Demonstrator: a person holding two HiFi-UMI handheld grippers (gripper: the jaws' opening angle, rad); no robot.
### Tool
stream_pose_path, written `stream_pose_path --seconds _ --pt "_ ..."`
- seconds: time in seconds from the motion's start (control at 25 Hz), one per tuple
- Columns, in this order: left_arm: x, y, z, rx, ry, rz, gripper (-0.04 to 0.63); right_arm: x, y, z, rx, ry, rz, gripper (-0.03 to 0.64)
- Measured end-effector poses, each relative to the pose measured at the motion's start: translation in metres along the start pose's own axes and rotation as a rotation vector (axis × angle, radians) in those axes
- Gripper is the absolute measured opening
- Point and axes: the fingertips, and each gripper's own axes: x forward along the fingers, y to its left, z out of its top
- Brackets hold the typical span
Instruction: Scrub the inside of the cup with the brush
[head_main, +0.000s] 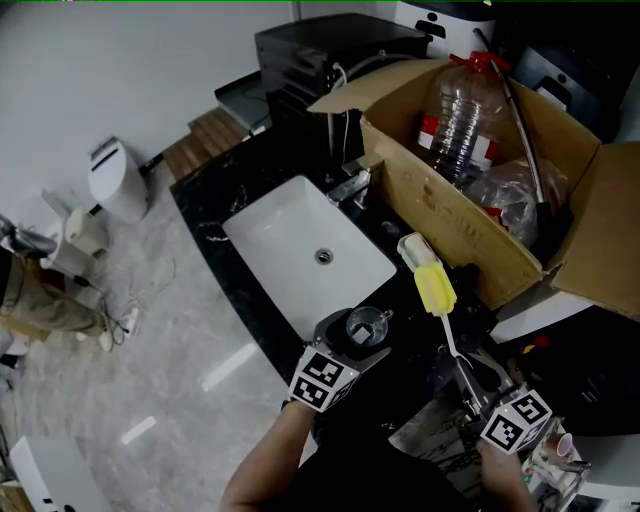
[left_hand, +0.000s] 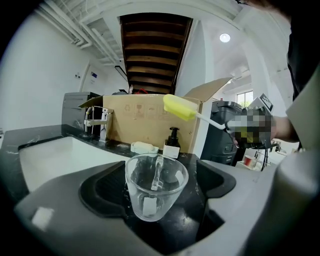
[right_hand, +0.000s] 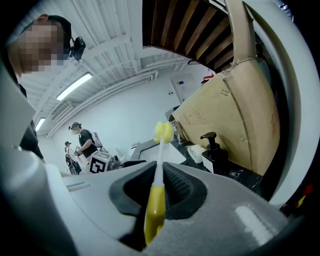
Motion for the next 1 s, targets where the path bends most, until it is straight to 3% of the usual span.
stream_pose_path --seconds 0.4,1.0 --pt "0.027 0.007 -0.014 0.032 -0.005 0.048 0.466 -0.01 -0.016 -0.007 0.027 0.016 -0.031 0.043" --pt "0.045 0.014 -0.018 0.008 -0.011 0.093 0.432 -0.006 -0.019 -0.005 0.031 0.028 -0.007 0.043"
